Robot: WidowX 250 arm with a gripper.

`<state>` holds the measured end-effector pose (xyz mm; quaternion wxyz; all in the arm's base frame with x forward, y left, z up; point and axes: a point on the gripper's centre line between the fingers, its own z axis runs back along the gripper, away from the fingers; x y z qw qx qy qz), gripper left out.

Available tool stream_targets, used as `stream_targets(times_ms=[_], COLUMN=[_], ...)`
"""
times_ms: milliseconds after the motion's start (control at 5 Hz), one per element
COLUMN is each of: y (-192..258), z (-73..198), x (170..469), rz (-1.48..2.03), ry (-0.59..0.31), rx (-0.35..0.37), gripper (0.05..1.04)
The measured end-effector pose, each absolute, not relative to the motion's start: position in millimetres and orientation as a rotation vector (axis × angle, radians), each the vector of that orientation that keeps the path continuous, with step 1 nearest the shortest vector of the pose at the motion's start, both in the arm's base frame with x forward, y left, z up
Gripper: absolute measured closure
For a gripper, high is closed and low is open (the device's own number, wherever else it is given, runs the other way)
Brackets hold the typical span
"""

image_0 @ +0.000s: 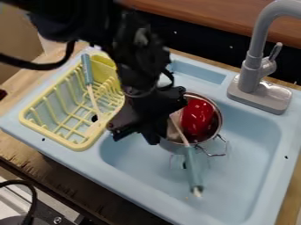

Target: Move the silver pot to the sink

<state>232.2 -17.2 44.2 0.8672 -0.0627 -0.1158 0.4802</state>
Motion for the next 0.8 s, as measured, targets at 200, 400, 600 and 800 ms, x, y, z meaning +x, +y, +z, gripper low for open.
stream_targets(times_ms=[200,400,600,800], y=[-17.4,-18.7,-22.0,-24.8], z=[35.8,26.6,21.0,17.5], x=[235.5,241.6,239.1,234.3], rz=[1.088,1.148,1.194,1.236], ry=[-0.232,-0.255,-0.310,-0.326], rx=[-0.100,-0.087,-0.105,-0.105], gripper=[1.026,1.026,1.026,1.026])
